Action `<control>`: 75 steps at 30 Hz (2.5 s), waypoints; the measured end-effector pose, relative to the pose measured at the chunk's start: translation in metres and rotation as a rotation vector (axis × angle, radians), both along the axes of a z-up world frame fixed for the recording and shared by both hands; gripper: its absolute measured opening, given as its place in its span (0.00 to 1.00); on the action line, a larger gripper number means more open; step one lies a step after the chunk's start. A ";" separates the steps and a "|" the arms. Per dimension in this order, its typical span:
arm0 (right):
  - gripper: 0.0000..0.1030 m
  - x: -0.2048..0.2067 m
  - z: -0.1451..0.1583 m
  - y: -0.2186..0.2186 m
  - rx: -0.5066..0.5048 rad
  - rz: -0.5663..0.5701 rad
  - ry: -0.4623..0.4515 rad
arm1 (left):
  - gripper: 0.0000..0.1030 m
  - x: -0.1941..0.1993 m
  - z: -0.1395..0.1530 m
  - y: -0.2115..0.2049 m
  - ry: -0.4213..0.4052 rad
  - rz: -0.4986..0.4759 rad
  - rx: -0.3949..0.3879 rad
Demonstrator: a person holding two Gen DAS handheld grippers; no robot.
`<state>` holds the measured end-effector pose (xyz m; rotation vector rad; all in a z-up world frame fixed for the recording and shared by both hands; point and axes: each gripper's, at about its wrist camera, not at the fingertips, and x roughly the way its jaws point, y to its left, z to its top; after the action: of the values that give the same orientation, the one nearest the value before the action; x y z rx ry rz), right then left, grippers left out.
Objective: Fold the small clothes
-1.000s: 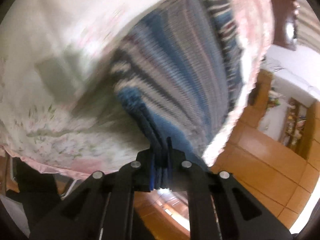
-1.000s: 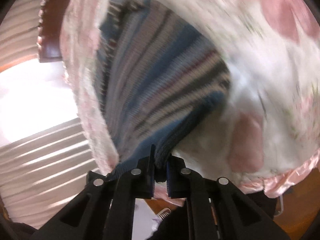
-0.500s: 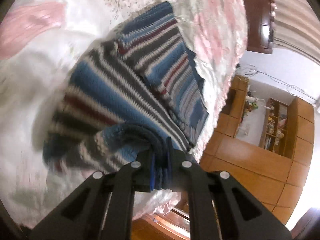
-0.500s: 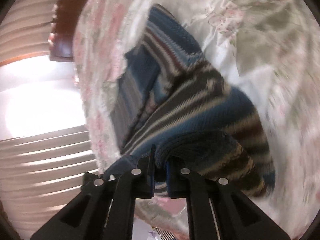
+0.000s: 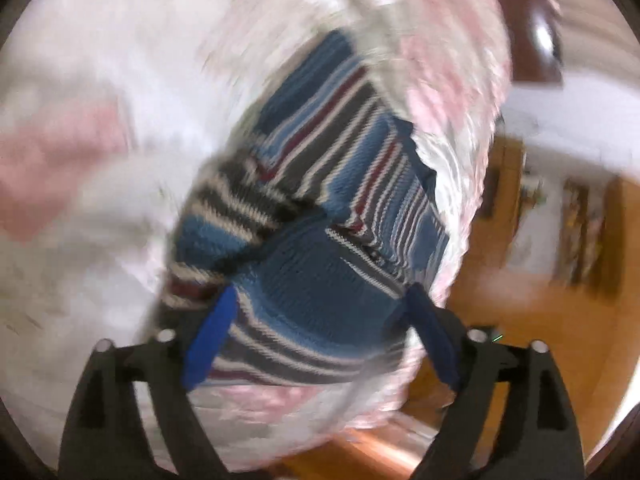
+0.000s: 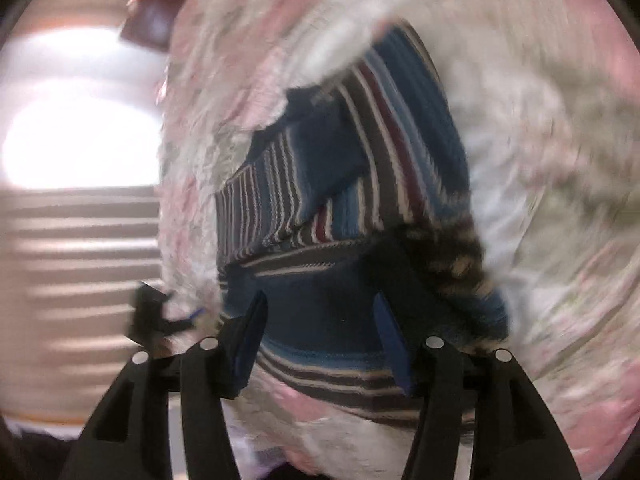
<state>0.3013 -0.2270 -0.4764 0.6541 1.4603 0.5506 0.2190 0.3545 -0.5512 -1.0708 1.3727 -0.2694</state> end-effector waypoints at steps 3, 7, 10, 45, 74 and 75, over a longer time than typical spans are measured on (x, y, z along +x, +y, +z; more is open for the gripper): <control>0.49 0.002 -0.005 0.002 -0.073 0.064 -0.022 | 0.88 0.011 0.018 -0.010 -0.092 -0.127 0.152; 0.49 0.010 -0.033 0.017 -0.185 0.179 -0.033 | 0.88 0.030 0.004 -0.045 -0.145 -0.331 0.256; 0.49 0.009 -0.051 0.016 -0.200 0.205 -0.015 | 0.88 0.038 -0.018 -0.071 -0.135 -0.447 0.246; 0.07 -0.005 0.004 0.012 -0.209 0.154 -0.176 | 0.10 0.038 0.015 -0.077 -0.250 -0.428 0.269; 0.07 0.166 0.052 0.040 -0.277 0.058 -0.293 | 0.09 0.203 0.067 -0.055 -0.324 -0.333 0.279; 0.07 0.170 0.045 0.042 -0.285 0.059 -0.285 | 0.09 0.209 0.060 -0.056 -0.312 -0.334 0.284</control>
<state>0.4717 -0.1853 -0.4310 0.2950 1.2604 0.4486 0.4283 0.2981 -0.4909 -0.5359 1.2553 -0.4512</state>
